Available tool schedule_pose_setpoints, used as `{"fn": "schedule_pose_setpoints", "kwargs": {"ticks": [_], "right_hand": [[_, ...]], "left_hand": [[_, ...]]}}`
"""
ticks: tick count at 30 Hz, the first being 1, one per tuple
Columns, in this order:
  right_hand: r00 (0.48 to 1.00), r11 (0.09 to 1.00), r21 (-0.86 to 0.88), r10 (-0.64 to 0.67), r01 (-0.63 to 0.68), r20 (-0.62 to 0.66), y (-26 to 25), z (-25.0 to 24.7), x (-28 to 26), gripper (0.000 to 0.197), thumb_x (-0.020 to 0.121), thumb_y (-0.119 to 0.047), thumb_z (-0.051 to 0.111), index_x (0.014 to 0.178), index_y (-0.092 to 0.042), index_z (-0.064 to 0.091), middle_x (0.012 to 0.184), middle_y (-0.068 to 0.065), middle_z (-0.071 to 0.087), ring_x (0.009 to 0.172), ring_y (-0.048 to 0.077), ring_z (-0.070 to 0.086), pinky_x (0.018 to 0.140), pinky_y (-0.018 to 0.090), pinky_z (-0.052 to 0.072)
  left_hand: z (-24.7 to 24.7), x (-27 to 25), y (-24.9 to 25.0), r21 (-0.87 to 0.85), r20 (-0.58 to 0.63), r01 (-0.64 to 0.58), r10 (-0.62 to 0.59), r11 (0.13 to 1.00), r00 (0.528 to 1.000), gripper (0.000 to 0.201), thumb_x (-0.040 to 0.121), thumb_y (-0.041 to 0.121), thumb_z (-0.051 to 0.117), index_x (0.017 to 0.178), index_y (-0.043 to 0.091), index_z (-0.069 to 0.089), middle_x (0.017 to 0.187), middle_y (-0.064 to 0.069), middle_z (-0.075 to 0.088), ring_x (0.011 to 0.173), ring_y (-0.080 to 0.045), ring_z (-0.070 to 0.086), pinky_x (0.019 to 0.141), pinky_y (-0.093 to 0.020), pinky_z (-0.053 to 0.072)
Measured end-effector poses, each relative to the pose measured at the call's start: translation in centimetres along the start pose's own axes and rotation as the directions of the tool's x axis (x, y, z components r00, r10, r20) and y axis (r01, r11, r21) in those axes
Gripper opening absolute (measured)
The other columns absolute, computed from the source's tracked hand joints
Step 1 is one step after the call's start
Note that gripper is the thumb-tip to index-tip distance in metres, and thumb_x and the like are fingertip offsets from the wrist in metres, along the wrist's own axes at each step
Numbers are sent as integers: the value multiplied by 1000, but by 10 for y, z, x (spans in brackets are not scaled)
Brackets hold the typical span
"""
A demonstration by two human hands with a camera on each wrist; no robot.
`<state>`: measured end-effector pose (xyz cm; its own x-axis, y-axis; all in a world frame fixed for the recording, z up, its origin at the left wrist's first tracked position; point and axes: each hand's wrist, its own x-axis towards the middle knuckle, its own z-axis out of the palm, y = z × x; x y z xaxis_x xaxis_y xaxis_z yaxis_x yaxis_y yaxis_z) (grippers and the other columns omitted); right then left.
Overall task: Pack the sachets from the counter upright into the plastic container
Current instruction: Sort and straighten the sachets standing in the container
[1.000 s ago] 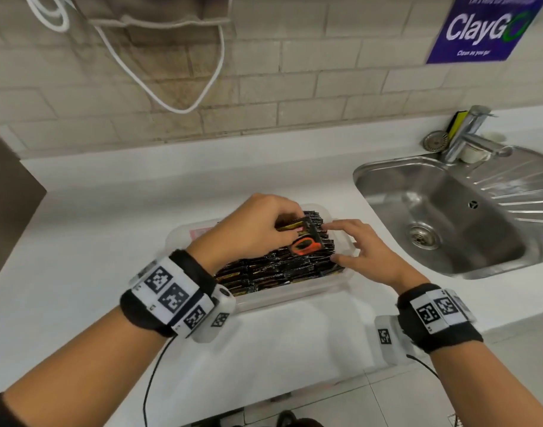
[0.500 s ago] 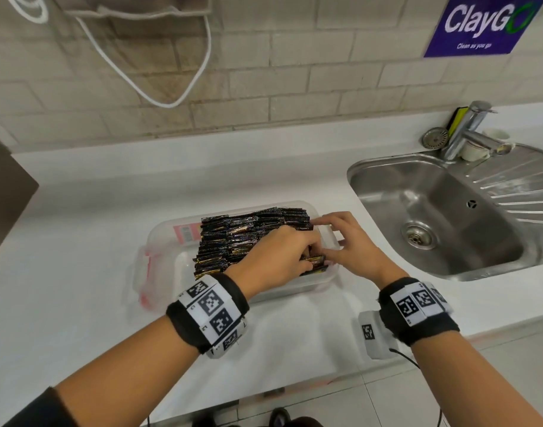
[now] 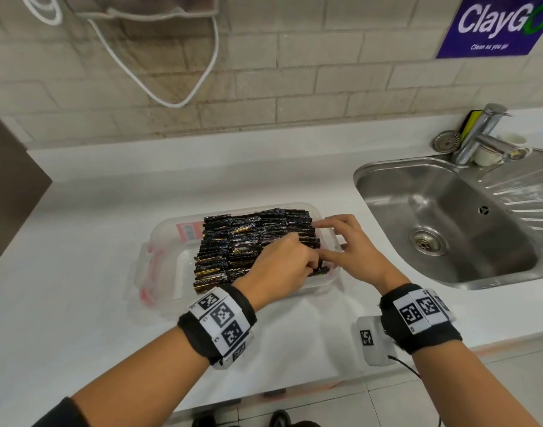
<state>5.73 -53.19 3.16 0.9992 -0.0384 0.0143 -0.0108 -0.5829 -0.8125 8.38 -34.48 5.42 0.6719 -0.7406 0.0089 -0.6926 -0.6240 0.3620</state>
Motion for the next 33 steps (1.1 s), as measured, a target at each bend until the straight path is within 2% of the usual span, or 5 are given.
{"fn": "schedule_pose_setpoints", "kwargs": {"ticks": [12, 17, 24, 30, 33], "right_hand": [[962, 900, -346, -273, 264, 25, -18, 42, -13, 68, 94, -73, 33, 150, -37, 40, 166, -1, 18, 154, 13, -12, 124, 53, -6], [920, 737, -556, -252, 384, 301, -32, 54, 3, 85, 82, -90, 21, 156, -51, 5, 168, -3, -15, 149, 15, -30, 120, 58, -16], [893, 666, -645, -75, 375, 443, -36, 67, 26, 94, 69, -99, 16, 149, -60, -12, 165, -5, -25, 148, 20, -32, 119, 59, -16], [887, 679, -638, -42, 363, 460, -32, 69, 36, 98, 62, -102, 9, 148, -61, -14, 164, -4, -27, 147, 20, -34, 117, 61, -19], [897, 685, -639, -48, 350, 440, -30, 72, 40, 99, 59, -104, 6, 146, -62, -18, 162, -5, -31, 146, 19, -37, 115, 62, -22]], "left_hand": [[-20, -49, -50, -308, -528, 178, -324, 934, 785, 27, 102, 33, 55, 121, 19, 68, 120, 0, 65, 115, -21, 52, 103, -41, 39], [-32, -68, -89, -762, -13, 523, -816, 382, 577, 66, 102, 62, 27, 157, 27, 22, 162, -6, 28, 145, -27, 33, 116, -43, 29], [-20, -65, -94, -911, 380, 389, -642, -136, 666, 61, 96, 67, 43, 134, 22, 59, 116, -6, 74, 101, -23, 73, 76, -35, 59], [-14, -70, -97, -773, 40, 385, -567, 504, 823, 90, 67, 84, 64, 143, 49, 30, 152, 14, 37, 124, 19, 44, 100, -18, 47], [5, -65, -95, -378, -30, 549, -602, 745, 798, 130, 54, 102, 47, 153, 49, -18, 167, 3, -14, 155, -17, -7, 125, -46, 10]]}}
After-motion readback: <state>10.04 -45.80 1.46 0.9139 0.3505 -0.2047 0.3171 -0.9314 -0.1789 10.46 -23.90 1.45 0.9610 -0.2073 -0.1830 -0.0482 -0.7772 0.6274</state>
